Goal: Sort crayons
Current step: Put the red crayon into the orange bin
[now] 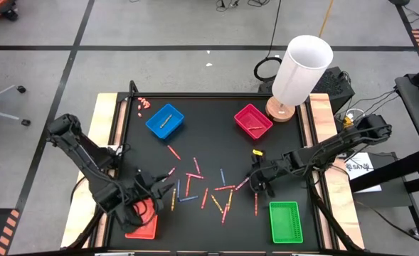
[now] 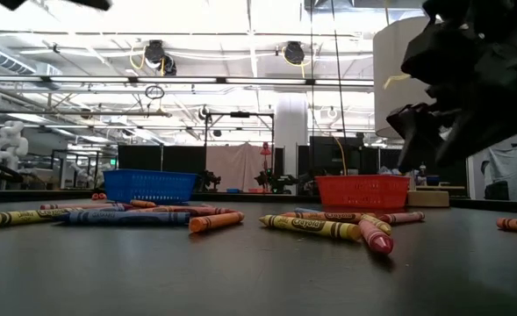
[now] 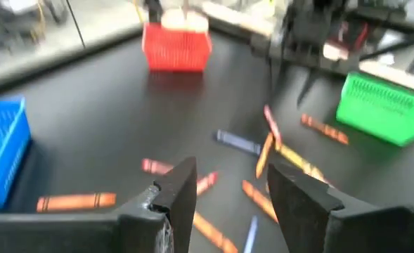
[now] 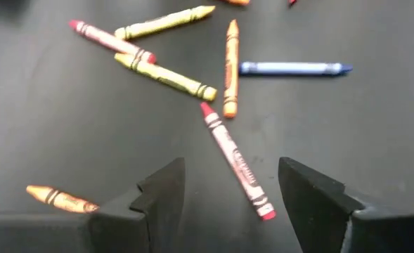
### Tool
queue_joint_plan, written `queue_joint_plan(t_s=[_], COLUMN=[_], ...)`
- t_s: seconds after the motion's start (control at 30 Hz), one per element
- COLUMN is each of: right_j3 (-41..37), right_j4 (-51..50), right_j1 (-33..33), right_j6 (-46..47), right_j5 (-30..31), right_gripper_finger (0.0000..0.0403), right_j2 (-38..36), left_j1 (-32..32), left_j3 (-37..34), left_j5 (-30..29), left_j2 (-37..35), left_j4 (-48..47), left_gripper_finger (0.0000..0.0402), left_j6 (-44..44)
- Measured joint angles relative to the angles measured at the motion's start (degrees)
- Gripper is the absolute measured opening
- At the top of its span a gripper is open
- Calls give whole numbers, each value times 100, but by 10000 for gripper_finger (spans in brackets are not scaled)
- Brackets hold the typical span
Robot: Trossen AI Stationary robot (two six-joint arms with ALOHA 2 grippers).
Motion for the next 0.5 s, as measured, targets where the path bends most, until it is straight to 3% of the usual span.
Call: queue_joint_plan(t_s=[0.1,0.2,0.5], right_j3=[2,2,2], right_j4=[173,353,660], right_j1=[115,203,234], right_j6=[-37,-192,-481], right_j5=[-9,-9,-5], right_gripper_finger=[212,212,212], right_j2=[273,552,934], left_j1=[199,443,1192], left_j3=[0,0,-2], left_j5=[-189,-2,1827], left_j2=[261,592,1387], left_j4=[687,1343,2699], left_gripper_finger=[173,173,173], left_j6=[715,1461,3025])
